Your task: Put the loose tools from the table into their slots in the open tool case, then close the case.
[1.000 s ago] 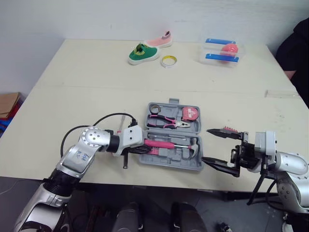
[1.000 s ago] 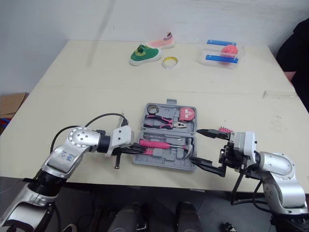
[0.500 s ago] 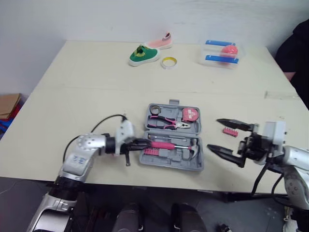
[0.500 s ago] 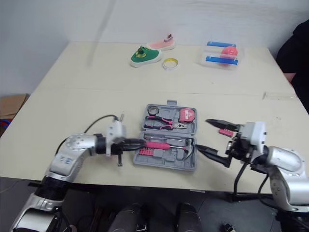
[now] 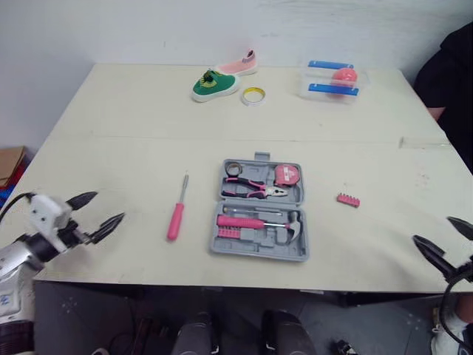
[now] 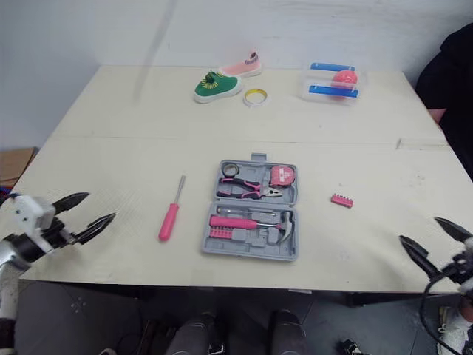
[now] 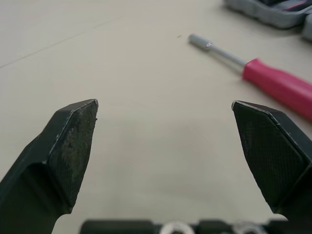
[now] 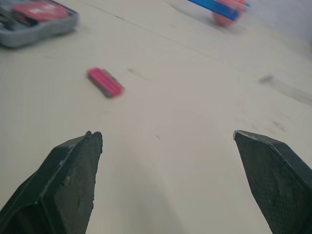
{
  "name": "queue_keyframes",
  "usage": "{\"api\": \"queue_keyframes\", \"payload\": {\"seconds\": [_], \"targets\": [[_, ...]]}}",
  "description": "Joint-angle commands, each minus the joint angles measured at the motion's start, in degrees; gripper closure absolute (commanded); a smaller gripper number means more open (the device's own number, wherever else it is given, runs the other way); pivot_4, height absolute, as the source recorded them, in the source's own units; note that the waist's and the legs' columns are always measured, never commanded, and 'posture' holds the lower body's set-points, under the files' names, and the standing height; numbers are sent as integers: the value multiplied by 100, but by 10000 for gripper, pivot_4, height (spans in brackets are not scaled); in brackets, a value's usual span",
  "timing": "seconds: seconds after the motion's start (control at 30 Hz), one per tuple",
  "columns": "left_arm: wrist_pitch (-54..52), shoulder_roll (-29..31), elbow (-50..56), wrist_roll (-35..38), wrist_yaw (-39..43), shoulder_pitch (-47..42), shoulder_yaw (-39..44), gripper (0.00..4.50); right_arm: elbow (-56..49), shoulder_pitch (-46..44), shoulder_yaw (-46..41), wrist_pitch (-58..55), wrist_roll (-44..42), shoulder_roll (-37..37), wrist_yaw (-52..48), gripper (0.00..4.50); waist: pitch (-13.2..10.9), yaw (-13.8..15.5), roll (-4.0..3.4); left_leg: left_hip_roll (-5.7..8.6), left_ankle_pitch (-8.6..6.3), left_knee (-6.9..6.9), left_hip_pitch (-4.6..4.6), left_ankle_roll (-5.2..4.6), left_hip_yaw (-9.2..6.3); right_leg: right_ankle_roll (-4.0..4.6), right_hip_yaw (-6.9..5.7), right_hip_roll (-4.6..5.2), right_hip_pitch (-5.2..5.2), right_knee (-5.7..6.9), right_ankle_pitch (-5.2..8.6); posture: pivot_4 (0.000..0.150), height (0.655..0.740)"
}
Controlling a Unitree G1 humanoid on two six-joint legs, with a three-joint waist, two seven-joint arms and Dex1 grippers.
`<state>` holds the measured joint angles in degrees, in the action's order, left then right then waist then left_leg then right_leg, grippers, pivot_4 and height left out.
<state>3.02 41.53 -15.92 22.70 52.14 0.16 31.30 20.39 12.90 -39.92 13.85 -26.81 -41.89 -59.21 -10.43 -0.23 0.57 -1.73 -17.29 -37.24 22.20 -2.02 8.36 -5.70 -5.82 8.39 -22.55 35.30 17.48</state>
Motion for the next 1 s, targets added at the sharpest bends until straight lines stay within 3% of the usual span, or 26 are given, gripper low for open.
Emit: {"api": "queue_keyframes", "payload": {"seconds": [0.03,0.33,0.57,0.73,0.87,1.0], "targets": [[94,79,-84,195,-232,278,587,393,468,225,-451,289,130,-126,368,0,0,-2,0,0,1,9,-1,6,0,4,0,0,-3,-2,3,1500,7400],[-548,-103,875,654,-436,294,493,393,704,84,-242,174,350,-167,880,0,1,-6,-3,-4,3,12,-7,16,-1,6,-2,2,5,-6,0,1500,7400],[-1202,-114,1863,899,-246,-180,-307,393,85,-1116,681,-1028,273,-412,798,0,3,-116,-12,-3,19,11,-4,33,1,6,-1,2,0,6,-1,1500,7400],[-1731,-117,2773,1136,-19,-573,-1124,393,150,-2070,1544,-1505,62,-564,-288,0,3,-133,-12,-5,54,18,1,33,1,8,-13,-14,-2,4,1,1500,7400],[-2054,-83,3229,1353,334,-991,-1692,393,958,-2839,2421,-933,636,-721,-1360,0,2,-133,-12,-3,59,7,0,22,12,1,-34,-24,-1,9,-3,1500,7400],[-2324,-168,3554,1505,629,-1390,-2300,393,2347,-3958,2856,-439,1038,-563,-1614,0,1,-134,-12,-1,63,-9,-1,18,14,-2,-39,-27,-1,24,-5,1500,7400]]}}
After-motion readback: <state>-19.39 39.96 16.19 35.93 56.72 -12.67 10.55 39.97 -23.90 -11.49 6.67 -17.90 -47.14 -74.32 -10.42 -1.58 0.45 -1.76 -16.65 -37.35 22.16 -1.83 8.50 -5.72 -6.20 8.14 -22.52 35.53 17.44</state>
